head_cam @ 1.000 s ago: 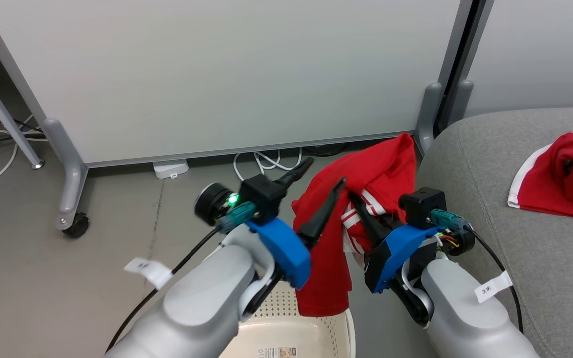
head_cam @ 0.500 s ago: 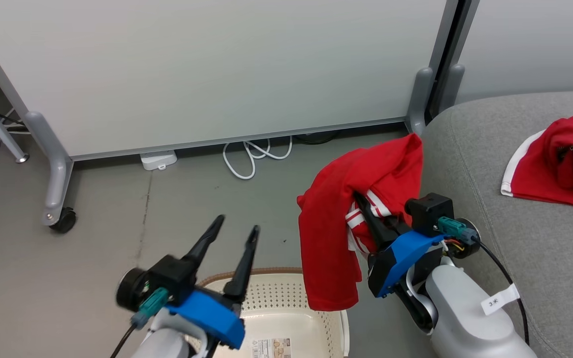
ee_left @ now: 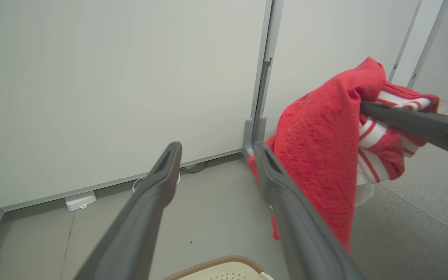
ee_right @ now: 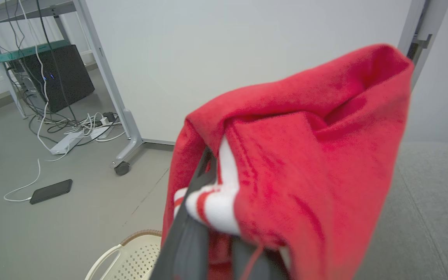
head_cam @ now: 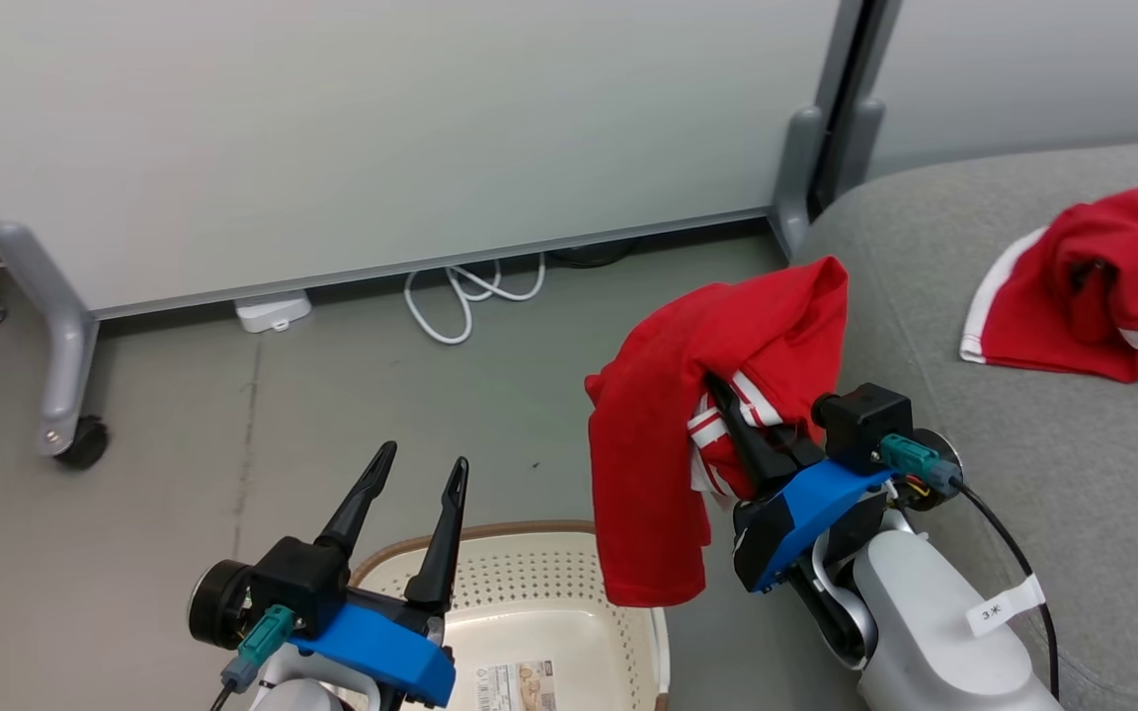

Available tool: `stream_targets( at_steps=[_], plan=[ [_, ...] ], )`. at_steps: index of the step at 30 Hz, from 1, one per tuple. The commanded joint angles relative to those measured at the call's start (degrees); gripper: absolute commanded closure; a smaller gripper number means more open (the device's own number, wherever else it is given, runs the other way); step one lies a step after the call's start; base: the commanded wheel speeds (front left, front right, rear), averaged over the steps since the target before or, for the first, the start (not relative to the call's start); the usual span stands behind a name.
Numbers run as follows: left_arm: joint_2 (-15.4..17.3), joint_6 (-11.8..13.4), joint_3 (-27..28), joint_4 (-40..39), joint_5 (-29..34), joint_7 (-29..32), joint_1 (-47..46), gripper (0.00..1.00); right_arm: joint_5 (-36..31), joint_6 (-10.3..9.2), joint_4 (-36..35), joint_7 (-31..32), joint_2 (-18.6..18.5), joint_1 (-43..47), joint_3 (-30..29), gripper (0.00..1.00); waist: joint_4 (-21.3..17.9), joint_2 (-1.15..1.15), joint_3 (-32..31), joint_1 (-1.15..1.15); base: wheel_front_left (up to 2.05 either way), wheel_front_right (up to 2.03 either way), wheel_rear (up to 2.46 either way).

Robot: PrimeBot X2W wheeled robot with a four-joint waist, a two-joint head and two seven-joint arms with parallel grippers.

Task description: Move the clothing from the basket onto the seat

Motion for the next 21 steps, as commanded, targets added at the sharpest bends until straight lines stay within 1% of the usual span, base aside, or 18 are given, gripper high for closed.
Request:
stream_targets(
  at_steps=[1,3,4,5,12,16,21],
  plan=[
    [-0.4,-0.5,0.9,-0.3,1.1,-0.2,0.2,0.0,-0.2,0.03,-1.3,0.2,-0.1,0.8,-0.1,1.0,-2.4,0.0,0.7,0.0,0.0,0.0,0.0],
    [-0.6,-0.9,1.5,-0.5,1.8,-0.1,0.0,0.0,-0.6,0.03,-2.3,0.5,-0.1,1.0,0.1,1.0,-4.4,0.0,1.2,0.0,0.0,0.0,0.0],
    [-0.6,-0.9,1.5,-0.5,1.8,-0.1,0.0,0.0,-0.6,0.03,-2.3,0.5,-0.1,1.0,0.1,1.0,-4.4,0.0,1.2,0.0,0.0,0.0,0.0],
    [-0.7,-1.1,1.7,-0.5,2.2,-0.1,-0.1,0.0,-0.8,0.03,-2.7,0.6,-0.1,1.1,0.1,1.0,-5.4,0.0,1.4,0.0,0.0,0.0,0.0],
    [-1.1,-2.1,2.9,-0.8,4.0,-0.1,-1.1,0.0,-2.7,0.03,-5.8,0.7,-0.1,2.1,-1.1,1.0,-13.5,0.0,3.1,0.0,0.0,0.0,0.0],
    [-1.0,-2.2,3.2,-0.8,4.7,-0.1,-1.6,0.0,-4.0,0.03,-7.2,0.8,-0.1,3.2,-2.5,1.0,-17.8,0.0,4.2,0.0,0.0,0.0,0.0],
    [-0.4,-2.5,3.4,-0.8,5.2,-0.2,-2.1,0.0,-4.1,0.03,-8.9,0.9,-0.1,4.1,-3.4,1.0,-23.2,0.0,5.4,0.0,0.0,0.0,0.0]
  ],
)
